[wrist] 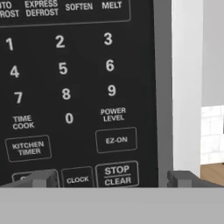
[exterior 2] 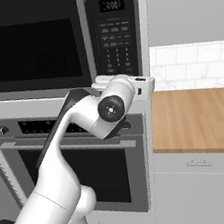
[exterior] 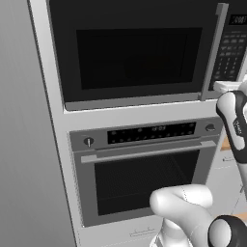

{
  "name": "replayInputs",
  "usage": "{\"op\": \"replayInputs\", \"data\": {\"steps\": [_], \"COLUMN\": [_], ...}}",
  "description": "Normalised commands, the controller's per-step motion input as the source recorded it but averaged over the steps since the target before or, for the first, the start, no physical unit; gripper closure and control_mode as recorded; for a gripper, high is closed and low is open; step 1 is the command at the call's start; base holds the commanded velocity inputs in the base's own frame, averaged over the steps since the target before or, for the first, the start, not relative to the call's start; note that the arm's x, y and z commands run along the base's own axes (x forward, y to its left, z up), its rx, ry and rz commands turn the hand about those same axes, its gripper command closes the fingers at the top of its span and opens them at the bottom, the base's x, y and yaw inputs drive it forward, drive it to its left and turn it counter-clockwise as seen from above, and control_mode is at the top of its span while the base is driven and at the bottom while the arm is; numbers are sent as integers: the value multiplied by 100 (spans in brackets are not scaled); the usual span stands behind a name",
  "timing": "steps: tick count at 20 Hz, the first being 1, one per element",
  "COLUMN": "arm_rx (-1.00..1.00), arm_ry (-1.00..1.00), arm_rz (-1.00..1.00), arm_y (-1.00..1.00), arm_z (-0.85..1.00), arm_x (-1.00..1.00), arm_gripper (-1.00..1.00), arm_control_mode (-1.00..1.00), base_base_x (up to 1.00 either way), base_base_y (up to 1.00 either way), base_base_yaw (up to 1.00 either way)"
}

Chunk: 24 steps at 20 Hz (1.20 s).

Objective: Open the microwave, place the bowl with waffle inside the microwave, then close the microwave door and turn it on.

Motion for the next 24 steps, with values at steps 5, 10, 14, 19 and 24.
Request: {"op": "replayInputs", "data": {"steps": [5,10,14,19,24], "arm_rx": [0,-1,-1,-1,0], "arm_ry": [0,0,0,0,0], "arm_rz": [0,0,-1,-1,-6], "arm_y": [0,2,2,3,12], "arm_z": [0,-12,-28,-15,0], "arm_x": [4,8,4,10,23], "arm_gripper": [-100,-100,-100,-100,-100], "arm_control_mode": [-100,-100,-100,-100,-100], "base_base_x": [0,0,0,0,0], "base_base_y": [0,0,0,0,0], "base_base_yaw": [0,0,0,0,0]}}
